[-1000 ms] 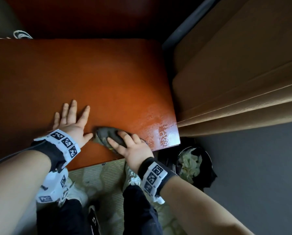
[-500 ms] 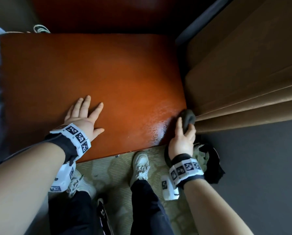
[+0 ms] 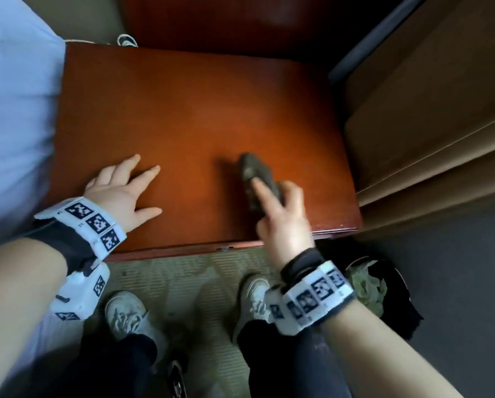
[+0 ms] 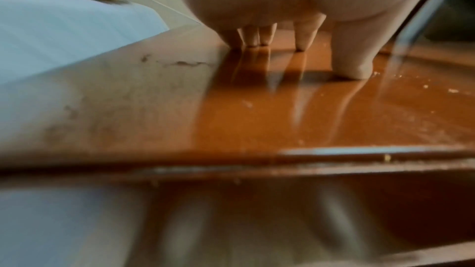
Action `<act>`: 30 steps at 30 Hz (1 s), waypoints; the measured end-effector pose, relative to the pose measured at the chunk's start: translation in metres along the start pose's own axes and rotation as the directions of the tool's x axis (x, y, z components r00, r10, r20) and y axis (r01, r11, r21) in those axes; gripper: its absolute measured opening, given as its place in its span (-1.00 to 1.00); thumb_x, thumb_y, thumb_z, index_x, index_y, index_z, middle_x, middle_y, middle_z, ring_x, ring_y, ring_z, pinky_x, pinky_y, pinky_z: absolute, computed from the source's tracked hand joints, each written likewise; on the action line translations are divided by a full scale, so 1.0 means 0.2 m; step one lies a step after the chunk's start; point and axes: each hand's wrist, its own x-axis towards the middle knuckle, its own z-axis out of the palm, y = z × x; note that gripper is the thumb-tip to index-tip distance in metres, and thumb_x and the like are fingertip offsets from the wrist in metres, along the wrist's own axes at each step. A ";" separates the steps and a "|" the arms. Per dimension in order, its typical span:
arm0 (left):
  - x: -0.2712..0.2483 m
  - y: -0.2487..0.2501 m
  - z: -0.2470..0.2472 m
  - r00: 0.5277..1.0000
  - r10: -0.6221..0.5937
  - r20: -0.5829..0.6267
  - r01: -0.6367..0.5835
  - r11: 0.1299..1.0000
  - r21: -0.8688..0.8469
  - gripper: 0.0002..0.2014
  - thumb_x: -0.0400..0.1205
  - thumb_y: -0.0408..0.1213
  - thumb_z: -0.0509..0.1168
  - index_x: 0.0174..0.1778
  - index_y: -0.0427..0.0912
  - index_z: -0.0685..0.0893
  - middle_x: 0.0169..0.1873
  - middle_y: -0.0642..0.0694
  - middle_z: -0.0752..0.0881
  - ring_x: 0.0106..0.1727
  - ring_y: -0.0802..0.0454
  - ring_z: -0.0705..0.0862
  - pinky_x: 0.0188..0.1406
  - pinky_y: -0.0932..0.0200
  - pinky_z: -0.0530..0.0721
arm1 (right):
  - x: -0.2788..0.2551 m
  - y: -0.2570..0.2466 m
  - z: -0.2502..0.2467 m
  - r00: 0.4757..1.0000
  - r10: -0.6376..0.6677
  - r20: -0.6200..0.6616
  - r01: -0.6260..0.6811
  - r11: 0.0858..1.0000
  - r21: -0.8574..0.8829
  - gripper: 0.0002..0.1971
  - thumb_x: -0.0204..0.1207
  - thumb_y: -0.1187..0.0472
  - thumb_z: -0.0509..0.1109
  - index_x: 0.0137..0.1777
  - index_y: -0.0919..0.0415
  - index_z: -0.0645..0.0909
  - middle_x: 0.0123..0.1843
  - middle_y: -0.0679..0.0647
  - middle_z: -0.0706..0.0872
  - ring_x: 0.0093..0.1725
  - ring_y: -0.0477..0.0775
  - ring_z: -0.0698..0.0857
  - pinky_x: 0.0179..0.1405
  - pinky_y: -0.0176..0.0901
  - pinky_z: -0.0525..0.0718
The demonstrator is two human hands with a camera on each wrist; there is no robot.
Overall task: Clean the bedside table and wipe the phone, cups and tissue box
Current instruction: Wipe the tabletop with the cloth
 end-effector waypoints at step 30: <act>-0.39 -0.38 0.28 0.968 -0.234 -0.087 0.193 0.923 -0.332 -0.11 0.54 -0.13 0.38 0.65 -0.03 -0.07 0.64 -0.05 -0.09 0.61 -0.19 0.12 0.61 -0.02 0.19 | -0.08 -0.38 0.30 0.940 0.121 0.320 0.002 0.933 -0.361 -0.27 0.48 0.36 0.19 0.63 0.01 0.04 0.67 0.14 0.02 0.55 0.29 0.21 0.52 -0.05 0.24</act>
